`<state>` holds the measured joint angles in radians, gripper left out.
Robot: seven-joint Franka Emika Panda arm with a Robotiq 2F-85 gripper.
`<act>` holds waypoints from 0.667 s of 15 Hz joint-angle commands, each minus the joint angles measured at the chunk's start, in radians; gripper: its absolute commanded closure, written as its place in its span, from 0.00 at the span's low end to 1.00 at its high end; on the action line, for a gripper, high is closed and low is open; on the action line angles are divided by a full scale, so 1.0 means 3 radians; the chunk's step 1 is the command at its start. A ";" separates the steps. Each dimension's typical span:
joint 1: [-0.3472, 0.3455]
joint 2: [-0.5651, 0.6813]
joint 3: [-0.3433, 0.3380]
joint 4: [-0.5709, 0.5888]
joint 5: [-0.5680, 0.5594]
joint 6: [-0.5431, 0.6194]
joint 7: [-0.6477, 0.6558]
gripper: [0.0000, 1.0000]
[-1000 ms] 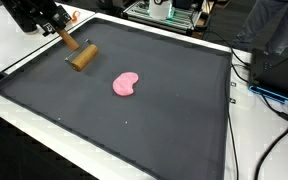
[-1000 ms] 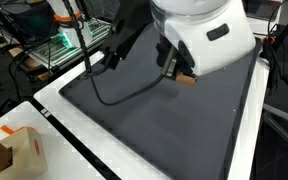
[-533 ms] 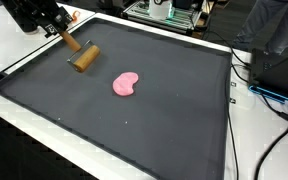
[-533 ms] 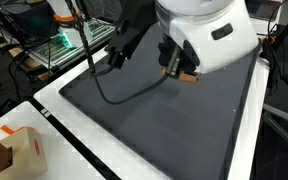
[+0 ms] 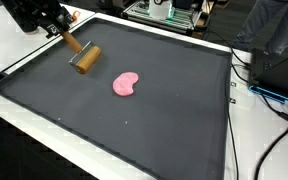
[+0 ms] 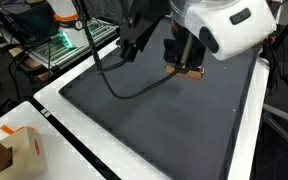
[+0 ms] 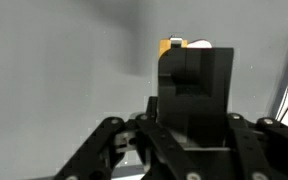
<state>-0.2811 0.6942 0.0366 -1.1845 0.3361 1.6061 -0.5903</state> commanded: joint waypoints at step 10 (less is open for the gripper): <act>0.0356 -0.0402 0.0082 -0.0146 -0.0406 -0.0003 -0.0058 0.76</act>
<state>-0.1938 0.6313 0.0532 -1.1815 0.2520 1.6060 -0.5915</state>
